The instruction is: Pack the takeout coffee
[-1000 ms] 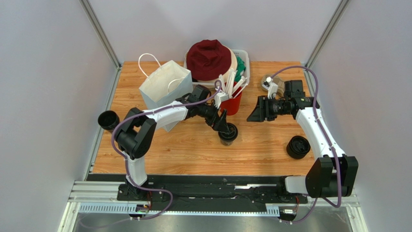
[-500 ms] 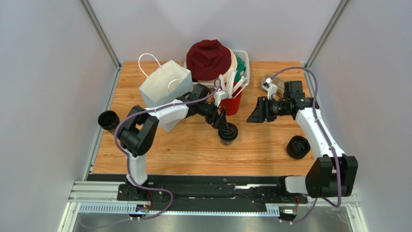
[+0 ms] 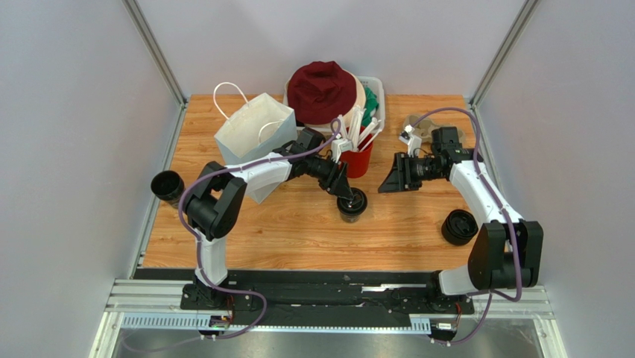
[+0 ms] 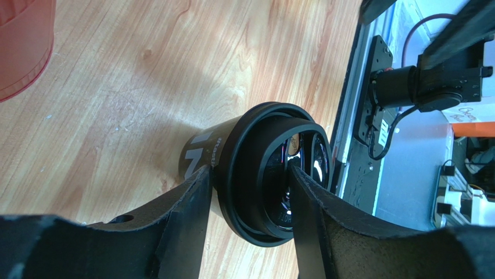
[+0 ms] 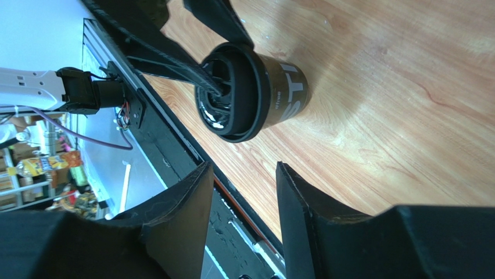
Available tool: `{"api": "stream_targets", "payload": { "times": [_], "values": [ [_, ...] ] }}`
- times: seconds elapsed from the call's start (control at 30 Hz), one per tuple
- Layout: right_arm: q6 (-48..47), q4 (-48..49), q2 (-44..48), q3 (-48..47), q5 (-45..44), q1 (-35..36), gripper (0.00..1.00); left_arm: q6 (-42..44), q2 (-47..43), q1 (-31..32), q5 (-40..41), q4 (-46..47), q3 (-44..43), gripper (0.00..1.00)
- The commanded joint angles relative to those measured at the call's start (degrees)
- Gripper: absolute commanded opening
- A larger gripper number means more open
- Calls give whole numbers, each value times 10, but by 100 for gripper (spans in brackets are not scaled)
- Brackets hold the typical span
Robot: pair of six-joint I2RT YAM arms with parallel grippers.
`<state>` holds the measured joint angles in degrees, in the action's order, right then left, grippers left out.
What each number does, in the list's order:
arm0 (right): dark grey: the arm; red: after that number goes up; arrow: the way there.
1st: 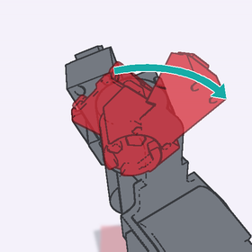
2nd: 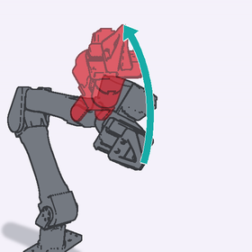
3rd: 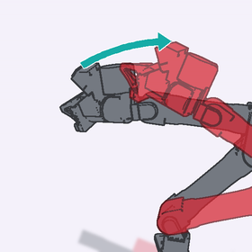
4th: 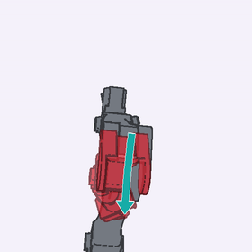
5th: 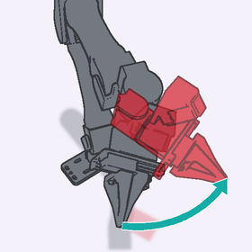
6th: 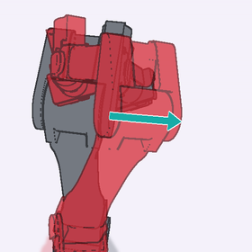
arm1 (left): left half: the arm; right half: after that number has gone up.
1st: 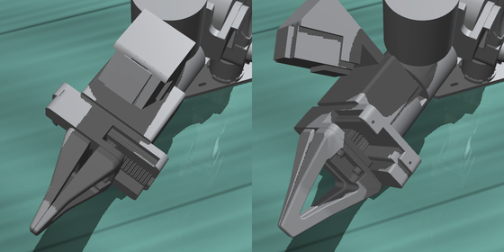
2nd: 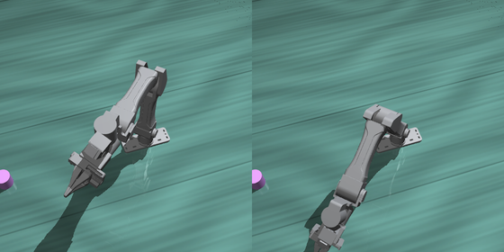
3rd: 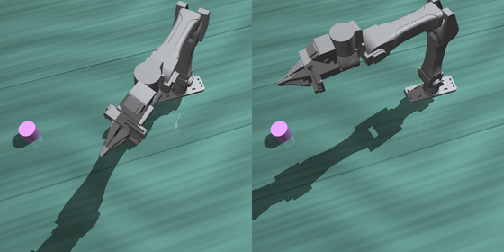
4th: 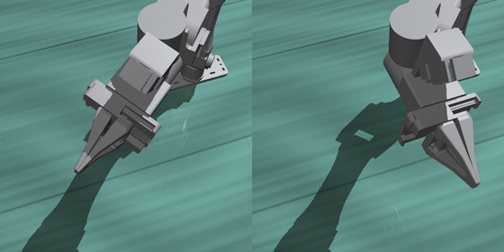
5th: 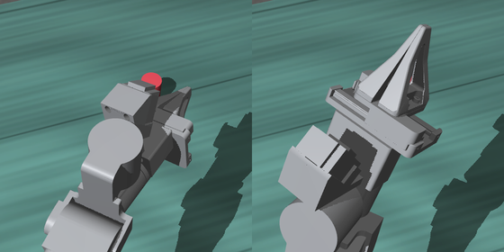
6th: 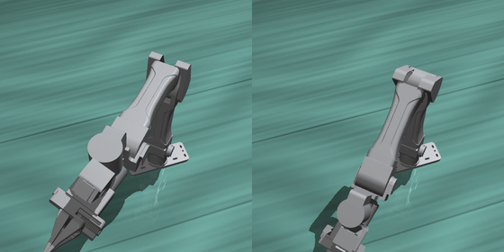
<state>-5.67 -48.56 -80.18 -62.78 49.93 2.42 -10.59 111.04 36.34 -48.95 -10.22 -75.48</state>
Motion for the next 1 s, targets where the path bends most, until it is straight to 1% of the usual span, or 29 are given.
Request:
{"api": "stream_targets", "payload": {
  "times": [0.0,0.23,0.53,0.97],
  "values": [
    [6,19,-44,6,15,-4,46,30,28,-2,54,-16,5,57],
    [5,22,-108,2,33,6,45,43,28,-2,71,-21,11,57],
    [-6,6,-191,-25,74,42,43,46,27,-1,84,-18,16,57],
    [-18,-4,-238,-45,113,51,37,50,30,5,89,-23,14,57]
  ]
}}
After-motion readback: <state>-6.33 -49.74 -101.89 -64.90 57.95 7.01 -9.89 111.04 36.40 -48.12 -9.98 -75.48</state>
